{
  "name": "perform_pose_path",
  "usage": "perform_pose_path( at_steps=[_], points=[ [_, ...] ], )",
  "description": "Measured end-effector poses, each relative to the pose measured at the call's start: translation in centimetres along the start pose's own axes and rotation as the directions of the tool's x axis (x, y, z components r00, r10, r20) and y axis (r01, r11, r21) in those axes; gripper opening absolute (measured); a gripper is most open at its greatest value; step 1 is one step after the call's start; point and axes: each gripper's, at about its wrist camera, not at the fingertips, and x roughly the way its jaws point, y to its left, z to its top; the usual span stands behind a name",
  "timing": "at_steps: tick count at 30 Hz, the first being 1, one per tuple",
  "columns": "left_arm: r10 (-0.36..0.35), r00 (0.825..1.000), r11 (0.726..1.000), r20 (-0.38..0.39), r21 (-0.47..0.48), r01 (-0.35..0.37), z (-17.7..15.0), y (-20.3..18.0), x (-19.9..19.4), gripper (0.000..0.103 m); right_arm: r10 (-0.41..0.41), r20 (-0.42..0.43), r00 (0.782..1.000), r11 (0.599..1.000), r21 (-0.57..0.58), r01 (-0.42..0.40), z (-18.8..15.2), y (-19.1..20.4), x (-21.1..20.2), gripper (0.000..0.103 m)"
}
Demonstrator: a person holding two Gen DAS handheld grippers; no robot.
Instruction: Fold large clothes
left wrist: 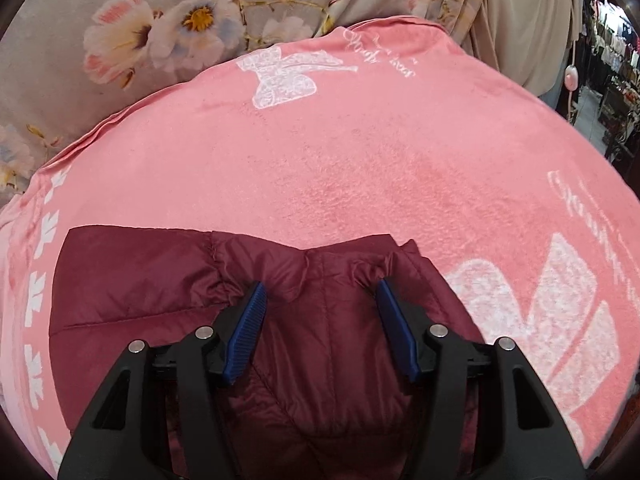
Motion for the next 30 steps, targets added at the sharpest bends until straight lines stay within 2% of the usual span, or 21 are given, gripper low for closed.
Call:
perform_pose_path(
  at_steps=[7,20,22,23,24,25,26,28,30],
  points=[
    [0.037,0.999,0.999,0.007,0.011,-0.037,-0.4,-0.7,1.2,0.056,-0.029,-0.024,0.999,1.000,0.011,0.029,-0.5,-0.7,1.4,0.009],
    [0.079,0.996,0.996,0.039,0.031,-0.080,-1.2,-1.3,2.2,0.057,-0.007,-0.064,0.998,1.000,0.019,0.008,-0.5,-1.4,2.7,0.008],
    [0.056,0.997,0.998,0.048,0.013,-0.057,-1.2,-0.9,1.7,0.057,0.001,-0.079,0.997,1.000,0.008,-0.001,0.1,-1.2,2.2,0.015],
    [0.022,0.998,1.000,0.057,-0.016,-0.021,-1.3,-0.1,0.9,0.057,-0.004,-0.079,0.997,1.000,0.002,0.004,0.5,-1.1,1.8,0.026],
    [-0.019,0.998,0.998,0.065,-0.058,0.022,-1.5,0.9,-0.4,0.056,-0.033,-0.063,0.997,0.999,-0.014,0.033,1.1,-0.8,1.0,0.045],
    [-0.056,0.995,0.994,0.077,-0.094,0.063,-1.7,1.8,-1.5,0.059,-0.047,-0.046,0.998,0.999,-0.020,0.046,1.5,-0.7,0.6,0.055],
    [-0.095,0.990,0.984,0.102,-0.139,0.109,-2.1,3.2,-3.3,0.073,-0.047,-0.022,0.999,0.999,-0.020,0.047,2.0,-0.6,0.0,0.064],
    [-0.100,0.983,0.969,0.151,-0.210,0.131,-3.2,5.9,-6.3,0.090,-0.018,0.007,1.000,1.000,0.005,0.018,3.4,-0.8,-0.6,0.065],
    [-0.064,0.980,0.956,0.188,-0.270,0.115,-4.6,8.9,-8.8,0.093,0.013,0.006,1.000,0.999,0.051,-0.013,4.8,-1.2,-0.2,0.068]
  ],
)
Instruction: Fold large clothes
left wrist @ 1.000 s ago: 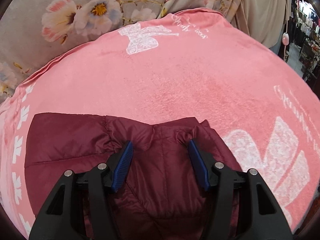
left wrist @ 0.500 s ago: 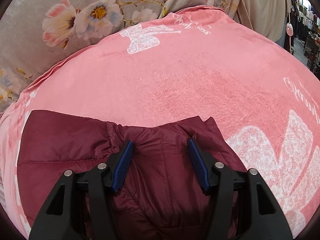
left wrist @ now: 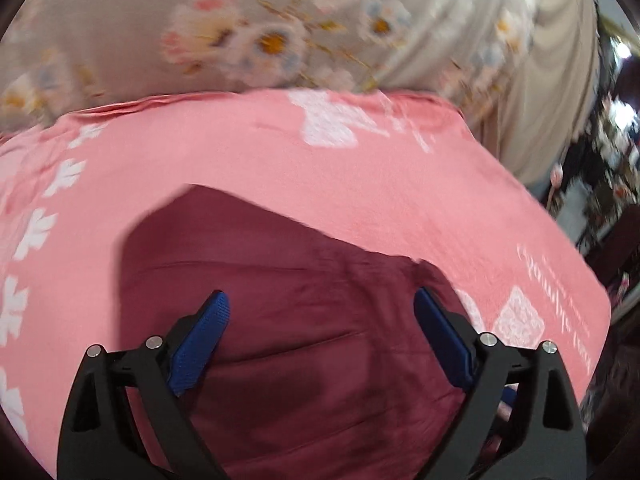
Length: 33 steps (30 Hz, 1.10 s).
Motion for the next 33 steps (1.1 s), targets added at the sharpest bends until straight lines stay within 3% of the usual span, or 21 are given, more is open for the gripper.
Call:
perform_pose_path(
  at_steps=[3,6,10,14,22,24,30,33],
  points=[
    [0.011,1.000,0.993,-0.020,-0.119,-0.013,-0.6,5.5,-2.3,0.094,0.048,-0.040,0.998,0.997,0.057,-0.046,1.1,-0.4,1.8,0.068],
    [-0.062,0.994,0.965,-0.091,-0.261,0.036,-2.3,10.2,-2.1,0.094,0.081,-0.090,0.993,0.993,0.091,-0.073,1.1,-0.4,4.0,0.068],
    [-0.145,0.978,0.931,-0.148,-0.354,0.084,-4.8,12.5,-0.9,0.094,0.113,-0.132,0.985,0.986,0.134,-0.096,0.1,-0.3,6.2,0.068],
    [-0.262,0.951,0.900,-0.166,-0.397,0.179,-6.5,12.1,0.4,0.096,0.133,-0.122,0.984,0.983,0.144,-0.115,-0.3,-0.3,6.6,0.069],
    [-0.255,0.949,0.909,-0.188,-0.380,0.170,-6.8,10.8,1.7,0.098,0.139,-0.108,0.984,0.984,0.128,-0.125,-0.3,0.3,7.3,0.068],
    [-0.225,0.955,0.924,-0.191,-0.352,0.148,-6.6,10.2,1.6,0.097,0.145,-0.105,0.984,0.984,0.123,-0.132,-0.5,0.6,7.3,0.060],
    [-0.124,0.975,0.969,-0.187,-0.235,0.078,-5.7,8.2,0.1,0.077,0.162,-0.081,0.984,0.983,0.106,-0.153,-1.0,1.2,6.3,0.032],
    [-0.080,0.981,0.985,-0.175,-0.168,0.050,-5.1,7.0,-0.8,0.066,0.164,-0.058,0.985,0.983,0.099,-0.158,-1.2,1.7,5.4,0.024]
  ],
)
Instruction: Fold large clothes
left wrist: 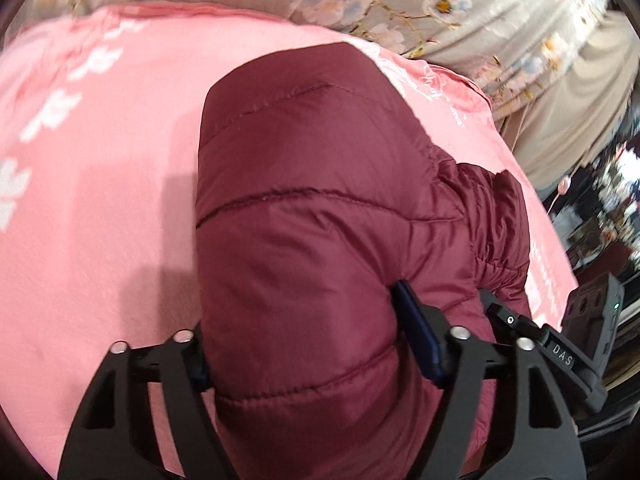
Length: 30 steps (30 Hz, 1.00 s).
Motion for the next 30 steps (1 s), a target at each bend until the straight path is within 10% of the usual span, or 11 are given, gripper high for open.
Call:
perform_pose_path(
  at_steps=[5,19,30],
  points=[
    [0.019,0.999,0.995,0.049,0.093,-0.024,0.5,-3.2,-2.4,0.050,-0.037,0.051,0.998,0.997,-0.066,0.041,-0.6,2.0,-2.0,0.022],
    [-0.086,0.971,0.962,0.223,0.273,0.022,0.6,-10.4,-11.0,0.047,-0.035,0.300,0.953,0.976,-0.195,0.097,-0.6,8.5,-11.9,0.022],
    [-0.234,0.860,0.915,0.454,0.401,0.038,1.1,-13.5,-21.5,0.047,0.086,0.500,0.862,0.926,-0.359,0.115,0.1,16.9,-19.8,0.022]
  ],
)
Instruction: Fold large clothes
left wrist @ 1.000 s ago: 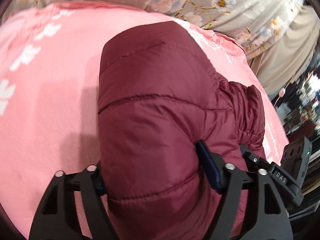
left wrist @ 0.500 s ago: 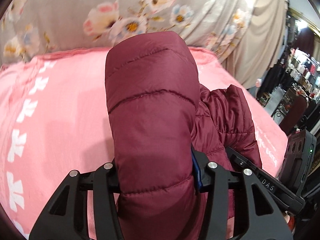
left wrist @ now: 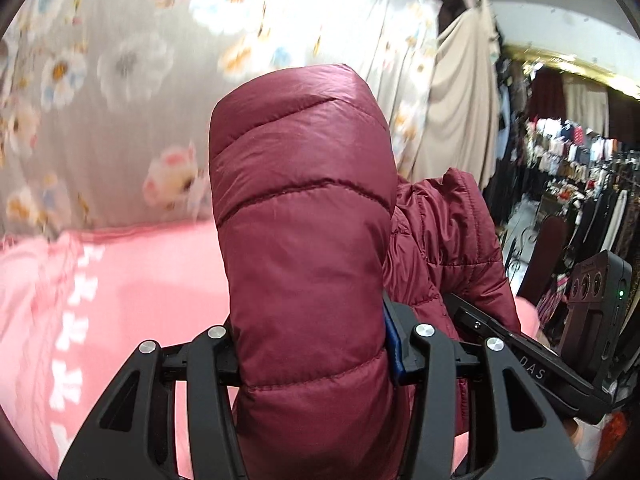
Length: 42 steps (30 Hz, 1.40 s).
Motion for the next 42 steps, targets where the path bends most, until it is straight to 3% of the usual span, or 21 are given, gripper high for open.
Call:
perform_pose_path(
  at_steps=[6,11,17,22,26,31,42],
  points=[
    [-0.015,0.987,0.999,0.162,0.049,0.008,3.2,0.5,-4.5,0.047,0.083,0.120,0.989,0.991,-0.111,-0.070,4.0,4.7,-2.2,0.022],
    [-0.016,0.959,0.998,0.282,0.066,-0.003,5.0,2.3,-8.2,0.047,0.161,0.164,0.973,0.973,-0.192,-0.129,6.0,8.4,-2.5,0.022],
    [0.007,0.918,0.998,0.396,0.061,-0.034,6.5,6.1,-11.6,0.047,0.269,0.164,0.949,0.932,-0.294,-0.213,7.6,13.6,-0.4,0.022],
    [0.040,0.905,0.998,0.424,0.029,-0.058,6.9,10.0,-13.3,0.047,0.341,0.129,0.931,0.907,-0.307,-0.289,7.9,16.3,3.1,0.022],
    [0.067,0.903,0.998,0.424,-0.013,-0.068,7.0,13.7,-13.0,0.047,0.381,0.090,0.920,0.892,-0.297,-0.340,7.6,17.7,6.8,0.022],
    [0.110,0.911,0.994,0.396,-0.061,-0.093,6.5,17.8,-11.1,0.047,0.387,0.029,0.922,0.890,-0.274,-0.365,6.7,18.6,11.5,0.022],
    [0.157,0.969,0.978,0.191,-0.167,-0.125,2.8,24.9,-1.1,0.047,0.278,-0.149,0.949,0.937,-0.174,-0.302,1.3,15.2,22.7,0.021]
  ],
)
